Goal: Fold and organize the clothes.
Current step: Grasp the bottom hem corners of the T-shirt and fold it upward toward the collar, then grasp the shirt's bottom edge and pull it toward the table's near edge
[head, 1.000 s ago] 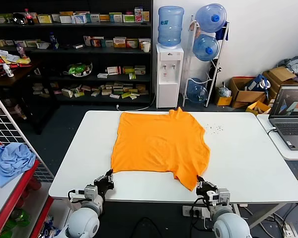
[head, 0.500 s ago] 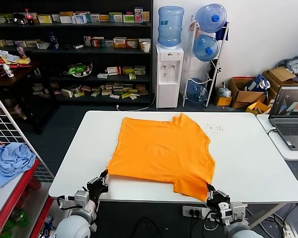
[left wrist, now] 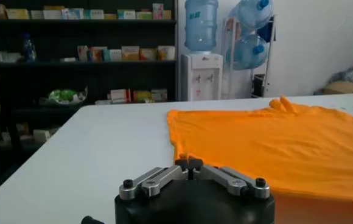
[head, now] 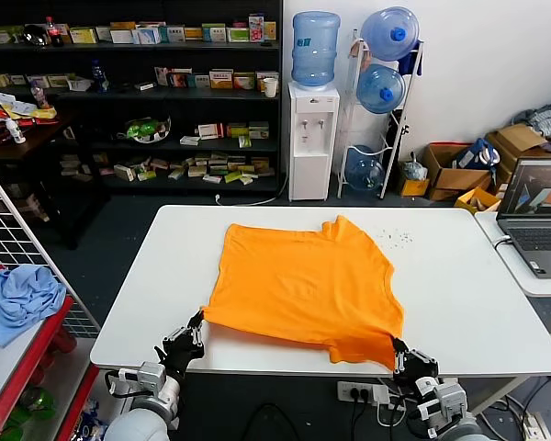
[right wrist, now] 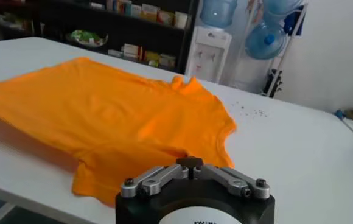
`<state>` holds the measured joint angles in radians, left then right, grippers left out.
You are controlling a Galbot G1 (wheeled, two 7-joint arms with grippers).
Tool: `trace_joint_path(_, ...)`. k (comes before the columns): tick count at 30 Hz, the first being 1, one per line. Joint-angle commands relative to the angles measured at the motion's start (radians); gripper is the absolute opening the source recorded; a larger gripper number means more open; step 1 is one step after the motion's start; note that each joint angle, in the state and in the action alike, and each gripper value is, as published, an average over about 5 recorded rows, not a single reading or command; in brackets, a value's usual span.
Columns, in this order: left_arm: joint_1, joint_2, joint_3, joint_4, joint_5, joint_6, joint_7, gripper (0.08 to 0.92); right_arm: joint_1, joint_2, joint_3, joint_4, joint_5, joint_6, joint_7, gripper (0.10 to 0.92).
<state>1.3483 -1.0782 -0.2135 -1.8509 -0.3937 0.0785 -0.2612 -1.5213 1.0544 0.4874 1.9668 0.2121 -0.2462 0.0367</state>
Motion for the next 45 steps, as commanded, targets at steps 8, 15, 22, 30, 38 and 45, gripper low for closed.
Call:
trace_joint_path(8, -0.239, -0.076, 0.042, 0.276, 0.076, -0.052, 0.015, 0.096, 0.436, -0.022, -0.159, -0.398, 0.039, 0.108, -0.027, 0.123)
trace_joint_path(15, -0.312, -0.090, 0.087, 0.351, 0.074, -0.055, 0.021, 0.096, 0.534, 0.028, -0.225, -0.506, 0.063, 0.062, -0.014, 0.123)
trace_joint_path(22, -0.297, -0.077, 0.109, 0.326, 0.063, -0.019, 0.045, 0.097, 0.529, 0.041, -0.220, -0.494, 0.101, -0.026, 0.009, 0.145)
trace_joint_path(30, -0.204, -0.017, 0.083, 0.200, -0.047, 0.067, 0.027, 0.283, 0.405, 0.005, -0.162, -0.346, 0.190, -0.111, -0.005, 0.362)
trace_joint_path(38, -0.178, -0.002, 0.069, 0.166, -0.127, 0.102, 0.008, 0.508, 0.273, -0.049, -0.104, -0.249, 0.173, -0.216, -0.003, 0.596)
trace_joint_path(45, -0.196, -0.010, 0.070, 0.202, -0.153, 0.123, 0.018, 0.716, 0.266, -0.030, -0.100, -0.293, 0.163, -0.226, -0.004, 0.780)
